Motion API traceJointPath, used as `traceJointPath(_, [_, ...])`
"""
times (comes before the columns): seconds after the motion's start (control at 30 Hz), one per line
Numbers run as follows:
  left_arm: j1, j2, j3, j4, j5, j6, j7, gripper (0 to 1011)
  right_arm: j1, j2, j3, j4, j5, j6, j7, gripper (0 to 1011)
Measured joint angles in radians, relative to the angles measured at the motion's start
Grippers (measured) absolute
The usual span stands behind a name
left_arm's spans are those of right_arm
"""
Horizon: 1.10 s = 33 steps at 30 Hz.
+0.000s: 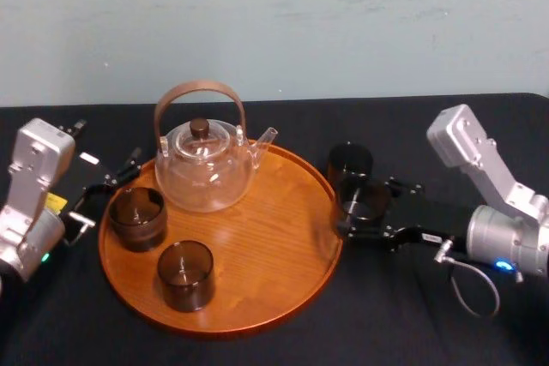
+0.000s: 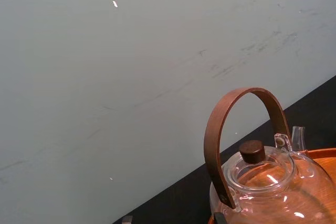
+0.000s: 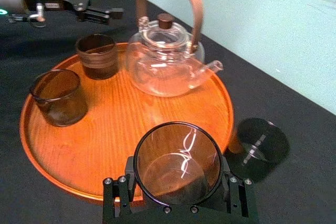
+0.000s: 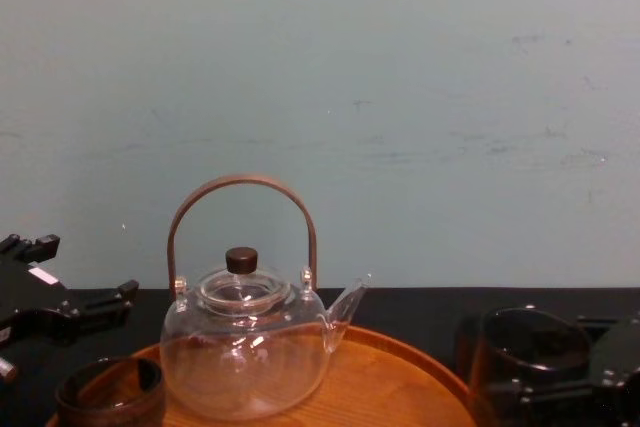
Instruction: Pick up the glass from the table and place it on the tray.
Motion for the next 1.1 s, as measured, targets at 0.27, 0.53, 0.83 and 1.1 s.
traceJointPath(0.27, [0.000, 0.000, 0.000, 0.000, 0.000, 0.000, 0.000, 1001, 0.052, -0.020, -0.060, 0.025, -0.016, -0.007, 0.031, 903])
traceJointPath(0.53, [0.000, 0.000, 0.000, 0.000, 0.000, 0.000, 0.000, 1001, 0.088, -0.047, -0.109, 0.056, -0.026, -0.012, 0.049, 904])
traceJointPath(0.83, [0.000, 0.000, 0.000, 0.000, 0.000, 0.000, 0.000, 1001, 0.113, -0.075, -0.148, 0.091, -0.035, -0.026, 0.058, 903])
traceJointPath(1.1, [0.000, 0.000, 0.000, 0.000, 0.000, 0.000, 0.000, 1002, 0.129, -0.097, -0.176, 0.122, -0.045, -0.043, 0.067, 904])
